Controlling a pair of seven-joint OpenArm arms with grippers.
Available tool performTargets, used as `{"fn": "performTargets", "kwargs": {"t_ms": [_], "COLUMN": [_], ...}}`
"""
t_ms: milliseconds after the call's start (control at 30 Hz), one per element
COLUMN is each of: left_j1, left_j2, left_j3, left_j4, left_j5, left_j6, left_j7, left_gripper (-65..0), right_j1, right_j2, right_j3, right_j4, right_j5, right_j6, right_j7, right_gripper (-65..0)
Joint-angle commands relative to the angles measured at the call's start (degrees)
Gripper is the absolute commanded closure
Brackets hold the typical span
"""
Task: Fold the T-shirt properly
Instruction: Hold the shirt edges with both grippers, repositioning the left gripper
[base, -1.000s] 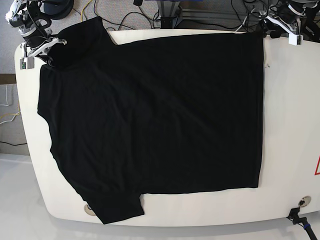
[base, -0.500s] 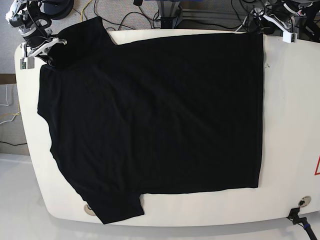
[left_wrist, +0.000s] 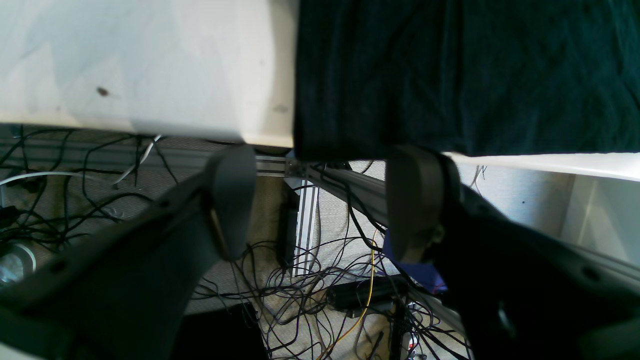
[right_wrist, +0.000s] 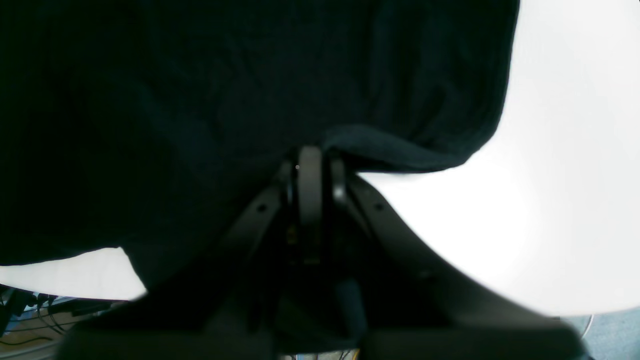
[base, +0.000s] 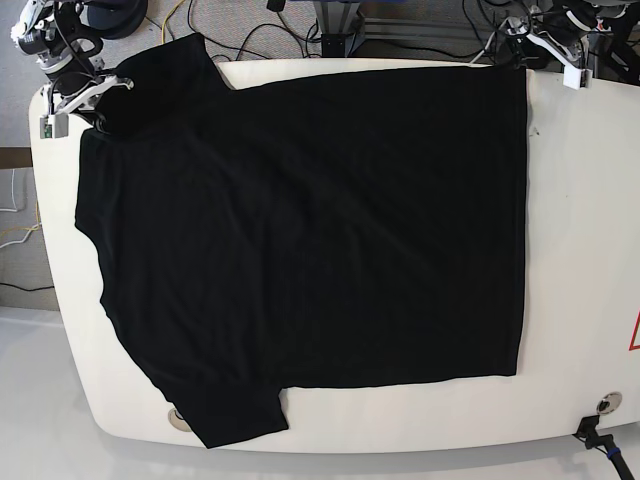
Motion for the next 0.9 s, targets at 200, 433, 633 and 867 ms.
{"fn": "performTargets", "kwargs": {"t_ms": [200,433,633,867], "left_j1": [0.1,0.7,0.5,0.0], "left_j2": [-0.6,-0.1,-0.1,-0.2], "left_j3": [-0.8,-1.0,-1.0,-2.0], "left_j4": [2.6,7.7,7.4,4.6], "left_j5": [-2.3,-2.2,-1.8,-1.7], "left_j6": [-2.6,-2.6,-2.6,-2.6], "left_j7": [0.8,1.4,1.3,1.0], "left_gripper": [-38.9,-38.9,-38.9,-38.9], "right_j1": [-0.2,-0.1,-0.1,-0.1], "right_j2": [0.9,0.9,0.9,0.9], "right_j3": [0.4,0.3,0.3,0.3], "right_j4": [0.9,0.9,0.9,0.9], "right_j5": [1.0,1.0,1.0,1.0], "right_j6": [0.2,0.2,0.2,0.2], "right_j7": [1.4,1.4,1.4,1.4], "right_gripper": [-1.6,-1.6,-1.6,-1.6]}}
